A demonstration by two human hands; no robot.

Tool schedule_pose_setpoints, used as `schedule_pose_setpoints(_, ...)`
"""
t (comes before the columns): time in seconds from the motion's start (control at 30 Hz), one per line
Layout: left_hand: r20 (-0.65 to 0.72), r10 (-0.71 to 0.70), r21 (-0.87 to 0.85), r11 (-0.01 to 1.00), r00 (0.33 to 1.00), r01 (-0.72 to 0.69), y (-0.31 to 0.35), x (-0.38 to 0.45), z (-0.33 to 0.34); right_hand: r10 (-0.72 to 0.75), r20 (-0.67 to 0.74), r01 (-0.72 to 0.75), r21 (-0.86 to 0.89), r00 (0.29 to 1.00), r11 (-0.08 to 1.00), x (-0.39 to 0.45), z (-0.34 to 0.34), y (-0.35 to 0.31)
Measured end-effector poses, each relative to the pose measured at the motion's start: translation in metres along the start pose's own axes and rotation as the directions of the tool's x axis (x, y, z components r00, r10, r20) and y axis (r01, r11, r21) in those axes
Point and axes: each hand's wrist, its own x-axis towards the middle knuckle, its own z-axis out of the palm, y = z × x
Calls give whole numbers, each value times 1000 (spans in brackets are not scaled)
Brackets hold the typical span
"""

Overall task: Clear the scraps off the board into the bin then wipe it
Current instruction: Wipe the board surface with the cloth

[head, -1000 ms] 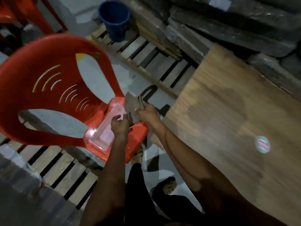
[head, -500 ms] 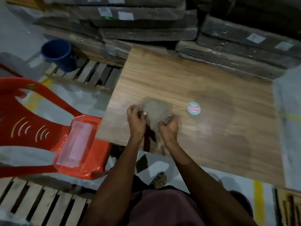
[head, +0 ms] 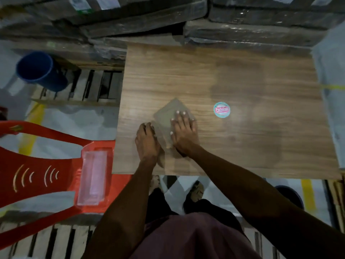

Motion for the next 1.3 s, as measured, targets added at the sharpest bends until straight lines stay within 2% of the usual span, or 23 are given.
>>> schedule_pose_setpoints(0.07,54,60,57,996,997,-63,-7,21,-7,245,-14,-243,84,969,966,29,-2,-11)
schedule_pose_setpoints(0.13,120,125,116,983,985,-139,-12,45,-12,510,25,-501,233,860,833,60,-6,-26)
schedule_pose_setpoints(0.17,146,151,133,976,978,-171,-13,57,-16,572,38,-560,262,820,786,73,-8,-33)
schedule_pose_setpoints(0.2,166,172,143,970,971,-196,-14,69,-19,565,57,-559,254,823,789,83,-9,-39)
schedule_pose_setpoints(0.23,174,192,150,964,966,-219,-15,79,-21,494,83,-500,216,865,839,91,-9,-43)
schedule_pose_setpoints(0.3,163,220,167,955,962,-246,-16,97,-25,256,108,-271,165,961,948,101,-10,-40)
schedule_pose_setpoints(0.37,138,220,174,954,966,-243,-19,114,-25,98,71,-107,141,993,984,108,-14,-25)
schedule_pose_setpoints(0.4,127,215,172,956,968,-235,-20,121,-23,86,44,-91,131,995,987,112,-15,-17)
schedule_pose_setpoints(0.47,114,202,185,958,973,-220,-21,134,-19,218,10,-217,135,976,967,122,-16,-9)
schedule_pose_setpoints(0.57,130,170,216,957,977,-195,-14,148,-13,515,39,-512,194,856,837,147,-21,-17)
schedule_pose_setpoints(0.63,160,164,218,956,973,-197,-10,160,-13,562,46,-558,217,826,801,169,-24,-23)
schedule_pose_setpoints(0.73,162,180,222,951,970,-214,-10,182,-13,519,39,-512,235,854,826,200,-29,-19)
schedule_pose_setpoints(0.93,153,63,251,963,986,-100,-5,207,5,378,45,-379,199,925,904,279,-41,-34)
schedule_pose_setpoints(1.07,127,38,246,967,991,-68,-5,206,9,202,44,-206,153,978,967,332,-52,-70)
schedule_pose_setpoints(1.2,102,31,218,975,994,-53,-3,209,6,31,55,-34,56,998,998,364,-54,-90)
schedule_pose_setpoints(1.3,93,29,248,967,995,-51,-4,208,7,25,22,-26,32,999,999,379,-53,-76)
